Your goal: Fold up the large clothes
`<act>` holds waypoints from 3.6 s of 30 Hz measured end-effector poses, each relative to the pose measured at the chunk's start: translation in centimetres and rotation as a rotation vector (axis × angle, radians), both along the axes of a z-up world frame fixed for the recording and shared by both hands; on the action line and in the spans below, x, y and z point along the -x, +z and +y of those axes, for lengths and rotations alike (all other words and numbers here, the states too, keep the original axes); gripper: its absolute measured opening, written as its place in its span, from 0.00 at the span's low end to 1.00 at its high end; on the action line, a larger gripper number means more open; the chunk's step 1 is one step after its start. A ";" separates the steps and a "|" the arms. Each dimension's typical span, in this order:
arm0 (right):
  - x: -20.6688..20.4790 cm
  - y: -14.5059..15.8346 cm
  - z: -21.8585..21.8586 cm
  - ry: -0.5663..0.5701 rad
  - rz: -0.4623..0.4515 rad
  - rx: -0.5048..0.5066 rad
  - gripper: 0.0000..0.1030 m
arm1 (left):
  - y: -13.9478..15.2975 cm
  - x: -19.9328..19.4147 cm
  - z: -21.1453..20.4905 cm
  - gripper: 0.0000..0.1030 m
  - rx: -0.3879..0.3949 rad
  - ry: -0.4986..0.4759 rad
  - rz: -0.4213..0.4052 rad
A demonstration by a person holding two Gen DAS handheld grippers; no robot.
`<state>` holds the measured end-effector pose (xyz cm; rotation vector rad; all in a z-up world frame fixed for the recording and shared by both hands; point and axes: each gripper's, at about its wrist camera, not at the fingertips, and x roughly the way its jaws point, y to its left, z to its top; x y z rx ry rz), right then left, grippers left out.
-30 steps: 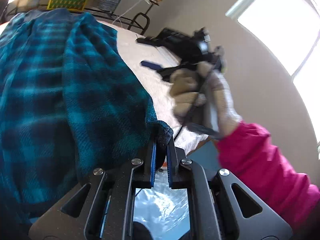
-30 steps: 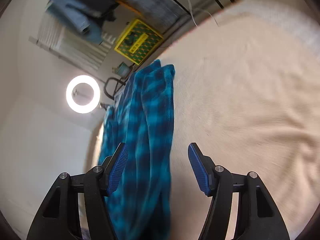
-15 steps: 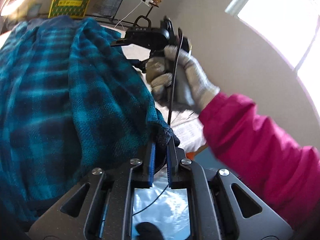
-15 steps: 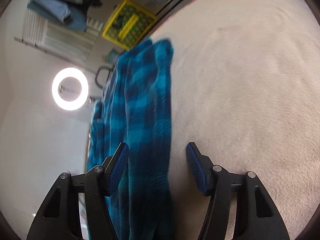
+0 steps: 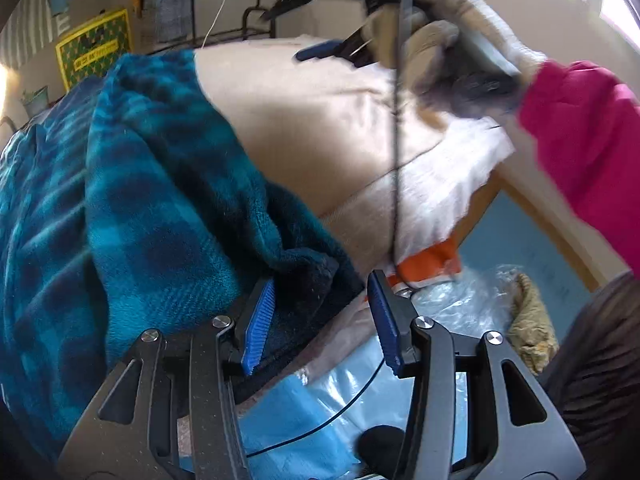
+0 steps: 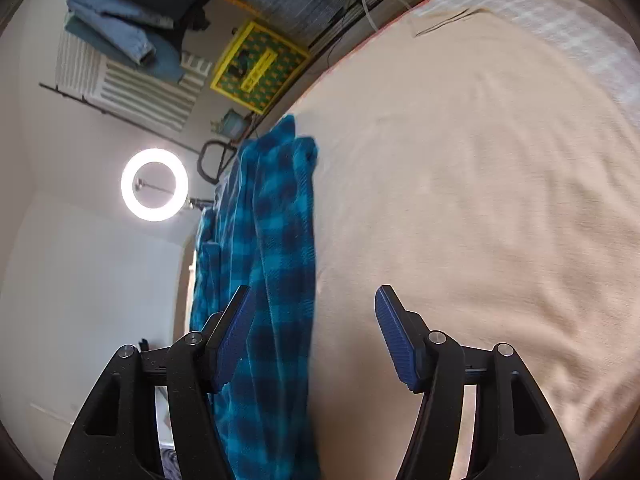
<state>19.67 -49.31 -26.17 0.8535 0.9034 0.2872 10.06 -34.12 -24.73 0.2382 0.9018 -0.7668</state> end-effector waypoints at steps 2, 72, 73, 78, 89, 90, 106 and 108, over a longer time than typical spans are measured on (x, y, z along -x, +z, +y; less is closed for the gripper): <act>0.3 0.0 -0.4 -0.004 -0.005 -0.006 0.60 | -0.2 -0.2 0.0 0.44 0.017 0.005 -0.008; -10.9 3.5 35.6 0.490 -0.015 0.610 0.14 | 0.1 -0.5 25.3 0.08 0.674 0.500 0.382; -10.2 4.5 34.6 0.476 -0.031 0.575 0.14 | 0.2 -0.3 25.4 0.08 0.673 0.496 0.384; -5.1 8.3 29.5 0.422 -0.086 0.505 0.14 | 1.6 0.9 25.8 0.08 0.639 0.453 0.342; 9.3 4.9 26.3 0.457 -0.054 0.492 0.14 | 4.6 -0.7 26.3 0.48 0.581 0.487 0.258; 9.5 4.9 26.7 0.465 -0.061 0.530 0.14 | 4.5 -1.4 25.7 0.48 0.561 0.492 0.257; 10.1 0.2 24.6 0.450 0.103 0.443 0.58 | 0.9 -2.0 24.7 0.09 0.405 0.498 0.251; 9.9 -0.5 24.4 0.448 0.125 0.385 0.58 | 0.7 -1.9 25.0 0.09 0.427 0.508 0.268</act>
